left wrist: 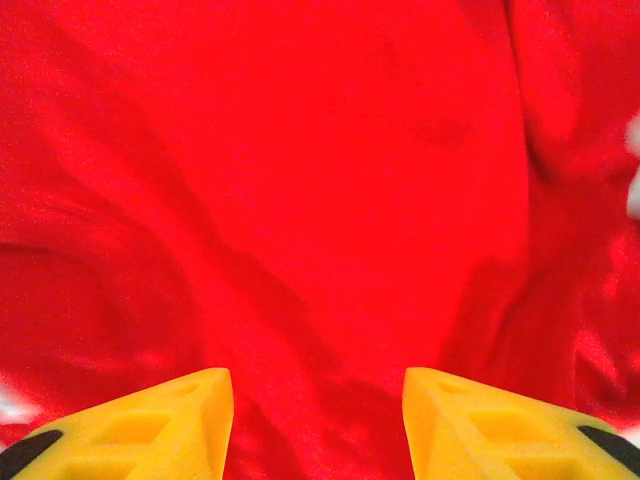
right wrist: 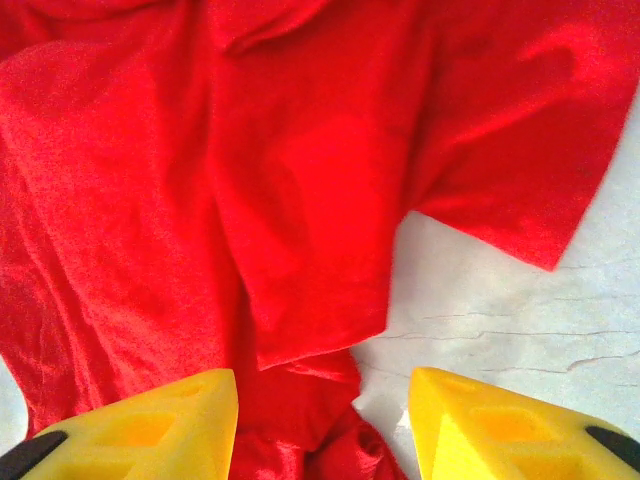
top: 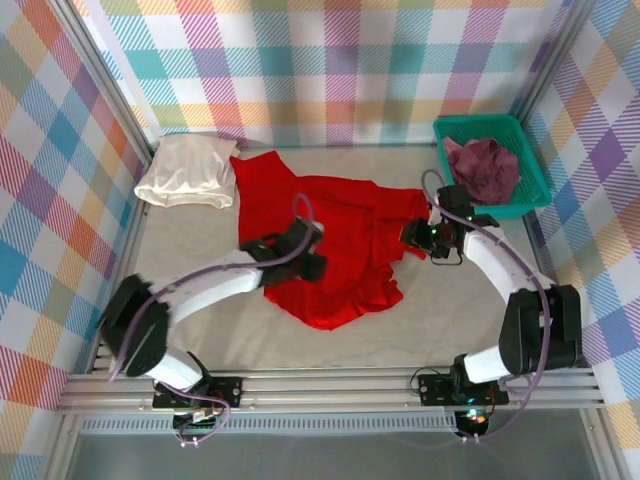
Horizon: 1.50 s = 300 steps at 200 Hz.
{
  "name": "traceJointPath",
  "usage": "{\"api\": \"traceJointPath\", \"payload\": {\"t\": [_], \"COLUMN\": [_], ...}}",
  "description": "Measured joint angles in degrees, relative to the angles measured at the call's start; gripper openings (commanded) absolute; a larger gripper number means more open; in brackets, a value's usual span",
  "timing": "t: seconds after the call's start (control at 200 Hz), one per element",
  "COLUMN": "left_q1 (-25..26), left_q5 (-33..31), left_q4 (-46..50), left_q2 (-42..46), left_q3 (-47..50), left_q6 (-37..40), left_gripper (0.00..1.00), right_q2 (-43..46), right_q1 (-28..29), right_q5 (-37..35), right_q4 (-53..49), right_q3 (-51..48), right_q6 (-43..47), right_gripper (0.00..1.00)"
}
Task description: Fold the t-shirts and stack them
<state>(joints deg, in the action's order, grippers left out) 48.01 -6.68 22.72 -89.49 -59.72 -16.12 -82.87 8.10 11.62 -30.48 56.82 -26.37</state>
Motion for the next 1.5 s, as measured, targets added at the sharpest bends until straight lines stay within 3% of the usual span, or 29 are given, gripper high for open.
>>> {"api": "traceJointPath", "payload": {"t": [0.135, 0.2, 0.31, 0.395, 0.43, 0.535, 0.645, 0.815, 0.965, 1.22, 1.5], "left_q1": [7.56, 9.75, 10.69, 10.49, 10.4, 10.16, 9.09, 4.63, 0.83, -10.64, -11.41], "left_q5": [2.38, 3.34, 3.63, 2.47, 1.84, -0.09, -2.89, -5.92, -8.28, -11.13, -9.16], "left_q4": [-4.31, -6.45, -9.46, -11.1, -11.54, -12.44, -11.26, -5.05, 1.68, 7.91, 8.22], "left_q2": [-8.41, -11.21, -13.79, -14.01, -14.01, -11.82, -7.28, 5.18, 14.97, 26.36, 26.34], "left_q3": [-0.33, -0.76, -0.52, 0.96, 1.77, 4.13, 9.05, 17.88, 20.06, 22.1, 22.84], "left_q6": [-0.66, -0.9, -1.77, -2.4, -2.58, -3.02, -4.17, -7.02, -8.35, -9.2, -8.11], "left_gripper": [0.54, 0.5, 0.33, 0.06, 0.0, 0.0, 0.0, 0.0, 0.0, 0.0, 0.0], "right_q2": [-2.58, -4.7, -8.59, -10.91, -11.91, -14.99, -17.94, -21.03, -20.74, -13.92, -1.81], "right_q1": [-1.36, -1.44, -1.44, -1.49, -1.64, -1.75, -1.77, -1.77, -1.77, -1.77, -0.83], "right_q5": [1.09, 1.51, 1.31, 0.83, 0.76, 0.24, -0.11, -0.2, -0.2, -0.17, -0.9], "right_q4": [2.82, 4.07, 5.27, 5.95, 6.29, 7.39, 9.05, 10.21, 11.08, 9.84, 2.47], "right_q3": [0.22, 0.74, 1.79, 2.49, 2.97, 4.96, 6.47, 6.47, 4.28, -4.52, -9.25], "right_q6": [-1.53, -1.9, -1.92, -1.92, -1.9, -1.88, -1.9, -1.95, -1.92, -1.92, -0.96], "right_gripper": [0.51, 0.51, 0.51, 0.47, 0.46, 0.44, 0.32, 0.32, 0.32, 0.32, 0.34]}}
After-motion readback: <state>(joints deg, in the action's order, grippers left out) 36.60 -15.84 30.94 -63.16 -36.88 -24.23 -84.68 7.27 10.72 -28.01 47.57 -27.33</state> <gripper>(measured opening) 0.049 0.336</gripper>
